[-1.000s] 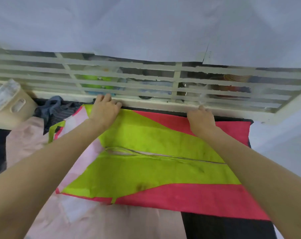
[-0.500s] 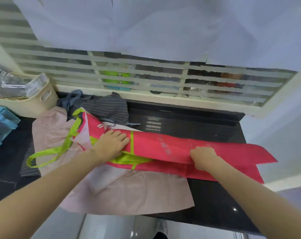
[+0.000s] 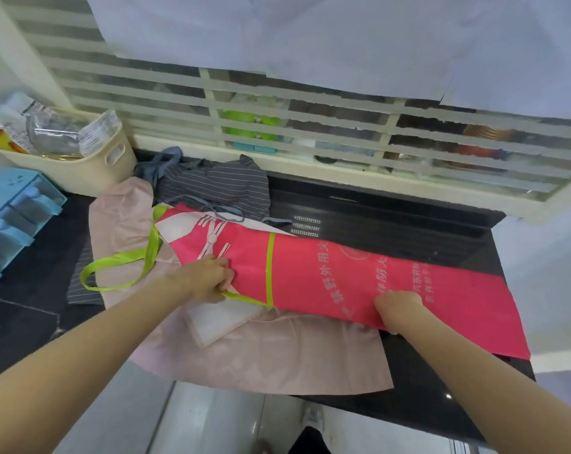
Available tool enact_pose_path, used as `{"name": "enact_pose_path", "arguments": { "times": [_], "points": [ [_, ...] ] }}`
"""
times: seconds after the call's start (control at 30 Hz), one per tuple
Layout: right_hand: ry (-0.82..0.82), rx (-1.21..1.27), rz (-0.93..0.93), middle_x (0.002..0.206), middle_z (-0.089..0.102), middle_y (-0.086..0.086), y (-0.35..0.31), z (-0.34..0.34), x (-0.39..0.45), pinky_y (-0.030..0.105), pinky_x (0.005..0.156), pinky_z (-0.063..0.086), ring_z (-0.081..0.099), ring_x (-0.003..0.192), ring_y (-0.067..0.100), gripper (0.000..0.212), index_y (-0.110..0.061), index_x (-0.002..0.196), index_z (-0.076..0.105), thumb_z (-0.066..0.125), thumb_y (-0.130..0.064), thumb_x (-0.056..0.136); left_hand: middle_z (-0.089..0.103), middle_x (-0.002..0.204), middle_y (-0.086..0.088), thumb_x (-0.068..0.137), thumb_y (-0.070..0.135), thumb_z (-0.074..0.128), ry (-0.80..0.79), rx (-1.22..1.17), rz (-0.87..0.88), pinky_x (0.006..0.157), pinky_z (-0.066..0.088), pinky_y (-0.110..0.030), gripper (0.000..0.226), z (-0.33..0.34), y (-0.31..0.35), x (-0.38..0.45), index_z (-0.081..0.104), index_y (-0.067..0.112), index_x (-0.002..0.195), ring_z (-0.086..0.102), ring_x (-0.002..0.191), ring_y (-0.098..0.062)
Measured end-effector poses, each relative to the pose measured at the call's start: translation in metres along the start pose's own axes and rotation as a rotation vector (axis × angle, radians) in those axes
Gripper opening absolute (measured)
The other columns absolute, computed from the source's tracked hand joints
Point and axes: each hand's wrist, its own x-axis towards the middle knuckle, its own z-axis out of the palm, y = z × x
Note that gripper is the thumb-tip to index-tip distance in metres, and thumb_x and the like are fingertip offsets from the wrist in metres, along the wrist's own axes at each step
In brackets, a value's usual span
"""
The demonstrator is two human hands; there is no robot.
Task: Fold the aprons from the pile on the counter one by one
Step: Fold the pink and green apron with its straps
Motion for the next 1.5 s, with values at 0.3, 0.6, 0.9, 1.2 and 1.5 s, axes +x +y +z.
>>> {"name": "enact_pose_path", "arguments": {
  "times": [0.3, 0.6, 0.9, 1.2, 1.5],
  "points": [
    [0.289, 0.304, -0.364, 0.099, 0.062, 0.011, -0.049, -0.112, 0.035, 0.029, 0.070, 0.044, 0.058, 0.096, 0.029, 0.014, -0.007, 0.088, 0.060, 0.055, -0.019, 0.089, 0.045, 0.136, -0.007, 0.088, -0.004, 0.045, 0.310, -0.211, -0.136, 0.096, 0.041, -0.035, 0.047, -0.035, -0.044, 0.020, 0.047, 0.010, 0.133, 0.047, 0.120, -0.027],
    [0.246, 0.543, -0.327, 0.126, 0.053, 0.011, -0.089, -0.137, 0.087, 0.040, 0.097, 0.041, 0.051, 0.114, 0.029, 0.030, -0.007, 0.125, 0.050, 0.043, -0.017, 0.096, 0.045, 0.141, -0.002, 0.084, 0.000, 0.041, 0.037, -0.251, -0.198, 0.098, 0.043, -0.041, 0.059, -0.036, -0.064, 0.075, 0.044, 0.040, 0.127, 0.051, 0.119, -0.029],
    [0.151, 0.948, -0.359, 0.100, 0.065, 0.008, -0.060, -0.145, 0.106, 0.029, 0.081, 0.048, 0.059, 0.091, 0.020, 0.017, -0.006, 0.102, 0.069, 0.065, -0.014, 0.088, 0.060, 0.101, -0.006, 0.096, 0.010, 0.040, 0.159, -0.148, -0.246, 0.077, 0.041, -0.031, 0.018, -0.060, -0.086, 0.063, 0.056, 0.015, 0.103, 0.058, 0.096, -0.028],
    [0.073, 0.862, -0.536, 0.064, 0.052, 0.001, -0.070, -0.177, 0.095, 0.025, 0.061, 0.043, 0.051, 0.062, 0.017, 0.030, -0.015, 0.062, 0.048, 0.071, -0.009, 0.080, 0.046, 0.118, -0.026, 0.093, -0.001, 0.038, 0.694, 0.005, -0.776, 0.081, 0.043, -0.052, 0.030, -0.123, -0.162, 0.009, 0.048, -0.001, 0.121, 0.049, 0.108, -0.043],
    [0.124, 0.954, -0.272, 0.113, 0.055, 0.001, -0.081, -0.136, 0.110, 0.028, 0.080, 0.043, 0.056, 0.106, 0.022, 0.054, -0.006, 0.120, 0.048, 0.074, -0.031, 0.080, 0.037, 0.136, -0.012, 0.089, 0.012, 0.048, 0.321, -0.198, -0.277, 0.095, 0.043, -0.045, 0.049, -0.060, -0.057, 0.042, 0.040, 0.013, 0.137, 0.048, 0.116, -0.035]
  ]
}}
